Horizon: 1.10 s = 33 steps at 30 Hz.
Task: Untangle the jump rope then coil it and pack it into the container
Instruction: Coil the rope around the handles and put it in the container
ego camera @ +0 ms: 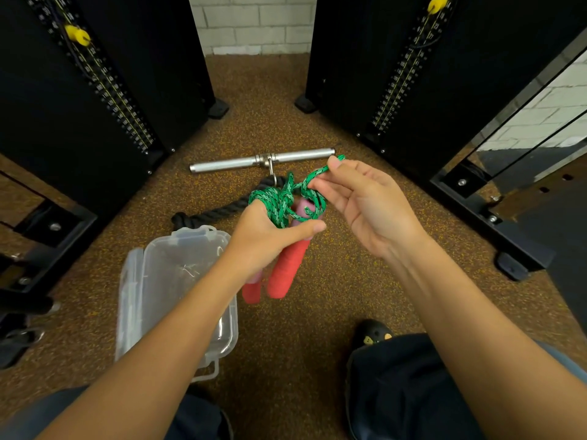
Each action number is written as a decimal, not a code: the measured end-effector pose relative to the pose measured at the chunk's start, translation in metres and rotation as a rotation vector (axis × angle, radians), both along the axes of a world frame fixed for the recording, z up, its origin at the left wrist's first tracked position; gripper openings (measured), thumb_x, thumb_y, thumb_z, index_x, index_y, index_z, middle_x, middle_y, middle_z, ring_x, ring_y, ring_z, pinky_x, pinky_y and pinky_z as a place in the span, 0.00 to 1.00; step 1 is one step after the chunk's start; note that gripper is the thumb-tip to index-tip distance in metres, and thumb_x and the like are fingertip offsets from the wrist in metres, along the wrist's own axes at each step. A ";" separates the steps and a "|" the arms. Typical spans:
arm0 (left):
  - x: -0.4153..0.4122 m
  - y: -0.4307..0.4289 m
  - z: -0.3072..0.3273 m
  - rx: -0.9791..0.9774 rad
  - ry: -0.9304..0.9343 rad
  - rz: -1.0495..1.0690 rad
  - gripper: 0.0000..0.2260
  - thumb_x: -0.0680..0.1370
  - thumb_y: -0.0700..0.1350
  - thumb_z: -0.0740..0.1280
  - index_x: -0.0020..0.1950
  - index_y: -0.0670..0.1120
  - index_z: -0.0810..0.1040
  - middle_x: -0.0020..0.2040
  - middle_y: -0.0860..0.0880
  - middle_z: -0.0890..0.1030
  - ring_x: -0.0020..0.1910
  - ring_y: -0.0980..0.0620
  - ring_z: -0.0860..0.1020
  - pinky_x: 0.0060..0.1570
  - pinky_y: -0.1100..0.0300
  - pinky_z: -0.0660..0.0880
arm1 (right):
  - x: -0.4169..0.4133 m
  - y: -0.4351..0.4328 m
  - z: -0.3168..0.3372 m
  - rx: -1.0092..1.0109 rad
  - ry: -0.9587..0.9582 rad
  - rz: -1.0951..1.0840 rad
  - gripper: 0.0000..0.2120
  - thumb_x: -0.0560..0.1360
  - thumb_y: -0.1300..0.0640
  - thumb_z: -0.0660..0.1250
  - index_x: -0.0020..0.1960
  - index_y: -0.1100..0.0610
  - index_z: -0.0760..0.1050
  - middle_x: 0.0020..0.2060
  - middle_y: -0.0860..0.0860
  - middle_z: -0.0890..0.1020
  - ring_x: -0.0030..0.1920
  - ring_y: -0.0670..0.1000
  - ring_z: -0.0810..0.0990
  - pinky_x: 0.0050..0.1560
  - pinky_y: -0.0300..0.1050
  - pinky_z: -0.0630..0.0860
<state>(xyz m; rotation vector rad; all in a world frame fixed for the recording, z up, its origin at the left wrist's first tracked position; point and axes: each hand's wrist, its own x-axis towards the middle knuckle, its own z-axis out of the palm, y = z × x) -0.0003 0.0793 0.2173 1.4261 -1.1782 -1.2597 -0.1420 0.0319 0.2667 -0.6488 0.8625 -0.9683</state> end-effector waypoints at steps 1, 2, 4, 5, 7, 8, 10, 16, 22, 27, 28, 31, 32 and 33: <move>-0.001 0.000 -0.001 -0.011 -0.014 0.010 0.17 0.61 0.51 0.77 0.46 0.48 0.81 0.44 0.50 0.84 0.45 0.52 0.82 0.51 0.53 0.78 | 0.001 0.000 0.000 -0.008 0.001 0.003 0.07 0.77 0.65 0.62 0.40 0.62 0.72 0.32 0.53 0.81 0.35 0.46 0.83 0.39 0.33 0.79; -0.002 0.001 0.000 -0.024 -0.025 0.015 0.19 0.61 0.51 0.77 0.48 0.46 0.81 0.46 0.50 0.85 0.47 0.52 0.82 0.51 0.54 0.78 | 0.002 0.001 0.000 -0.021 -0.002 0.008 0.07 0.77 0.64 0.61 0.40 0.61 0.71 0.32 0.53 0.80 0.35 0.45 0.82 0.39 0.33 0.79; -0.003 0.001 -0.001 -0.021 -0.027 0.026 0.20 0.62 0.50 0.77 0.50 0.44 0.80 0.45 0.49 0.84 0.46 0.52 0.82 0.47 0.55 0.79 | 0.004 0.002 0.000 -0.047 -0.004 0.016 0.06 0.77 0.64 0.61 0.41 0.61 0.72 0.35 0.53 0.79 0.35 0.44 0.81 0.40 0.32 0.78; -0.003 0.001 -0.003 -0.006 -0.022 0.034 0.18 0.63 0.47 0.77 0.49 0.42 0.79 0.43 0.49 0.84 0.42 0.54 0.82 0.41 0.58 0.79 | 0.004 0.002 0.000 -0.084 0.026 0.026 0.05 0.77 0.64 0.62 0.42 0.60 0.72 0.37 0.53 0.78 0.35 0.44 0.80 0.41 0.32 0.78; -0.004 0.001 -0.001 0.003 -0.014 0.039 0.11 0.66 0.40 0.76 0.46 0.43 0.79 0.37 0.51 0.82 0.33 0.58 0.79 0.28 0.68 0.72 | 0.002 0.003 -0.003 -0.260 0.283 0.074 0.02 0.75 0.62 0.66 0.44 0.57 0.75 0.39 0.50 0.79 0.38 0.43 0.78 0.42 0.35 0.75; -0.004 0.000 -0.001 -0.010 -0.024 0.038 0.10 0.66 0.40 0.76 0.44 0.46 0.79 0.36 0.51 0.81 0.32 0.58 0.79 0.26 0.69 0.70 | 0.001 0.003 -0.005 -0.373 0.479 0.122 0.01 0.73 0.60 0.68 0.44 0.56 0.77 0.40 0.49 0.80 0.39 0.45 0.78 0.43 0.37 0.75; -0.004 -0.001 -0.002 -0.027 -0.048 0.046 0.10 0.64 0.44 0.77 0.42 0.52 0.80 0.39 0.51 0.83 0.38 0.53 0.82 0.30 0.64 0.75 | -0.003 0.004 -0.007 -0.502 0.736 0.232 0.06 0.71 0.56 0.72 0.47 0.55 0.79 0.42 0.51 0.81 0.41 0.51 0.78 0.46 0.43 0.76; -0.002 0.000 -0.009 -0.019 -0.065 0.074 0.20 0.59 0.52 0.77 0.48 0.46 0.80 0.43 0.46 0.84 0.40 0.45 0.82 0.40 0.48 0.79 | -0.009 0.003 -0.005 -0.590 0.824 0.236 0.06 0.73 0.64 0.68 0.47 0.56 0.78 0.40 0.51 0.82 0.40 0.46 0.80 0.45 0.40 0.79; -0.002 0.000 -0.003 -0.069 -0.045 0.039 0.24 0.61 0.47 0.77 0.54 0.41 0.79 0.50 0.47 0.84 0.52 0.50 0.81 0.56 0.53 0.77 | -0.011 0.001 -0.005 -0.591 0.796 0.202 0.08 0.74 0.68 0.64 0.43 0.55 0.74 0.38 0.57 0.81 0.35 0.53 0.81 0.37 0.39 0.80; 0.001 0.000 -0.004 -0.057 -0.062 0.023 0.20 0.63 0.44 0.77 0.53 0.43 0.80 0.49 0.48 0.84 0.51 0.51 0.81 0.53 0.54 0.77 | -0.012 0.001 -0.007 -0.619 0.918 0.320 0.11 0.76 0.66 0.63 0.48 0.52 0.79 0.41 0.53 0.82 0.35 0.42 0.80 0.36 0.29 0.74; 0.001 0.000 -0.004 -0.038 -0.066 0.027 0.19 0.63 0.44 0.78 0.52 0.42 0.80 0.47 0.48 0.84 0.48 0.51 0.82 0.50 0.57 0.78 | -0.014 0.000 -0.006 -0.637 0.963 0.348 0.11 0.75 0.65 0.63 0.50 0.51 0.80 0.42 0.51 0.83 0.37 0.43 0.81 0.38 0.29 0.73; 0.003 0.001 -0.002 0.002 -0.085 0.009 0.12 0.64 0.42 0.77 0.44 0.43 0.79 0.37 0.48 0.82 0.30 0.59 0.78 0.28 0.67 0.73 | -0.019 0.000 -0.002 -0.752 1.080 0.469 0.14 0.73 0.60 0.67 0.58 0.50 0.78 0.46 0.47 0.79 0.44 0.42 0.79 0.45 0.30 0.73; 0.004 0.000 -0.002 -0.006 -0.130 -0.001 0.11 0.64 0.44 0.77 0.41 0.45 0.79 0.33 0.50 0.80 0.25 0.62 0.74 0.24 0.67 0.68 | -0.019 0.001 -0.001 -0.793 1.099 0.506 0.16 0.73 0.57 0.69 0.60 0.50 0.77 0.46 0.46 0.77 0.44 0.41 0.77 0.47 0.30 0.73; 0.004 0.000 -0.002 -0.018 -0.187 -0.002 0.11 0.63 0.48 0.77 0.38 0.47 0.78 0.30 0.52 0.78 0.22 0.62 0.71 0.23 0.66 0.65 | -0.019 0.002 -0.001 -0.835 1.122 0.530 0.18 0.72 0.55 0.70 0.61 0.51 0.76 0.46 0.46 0.75 0.44 0.41 0.76 0.47 0.31 0.73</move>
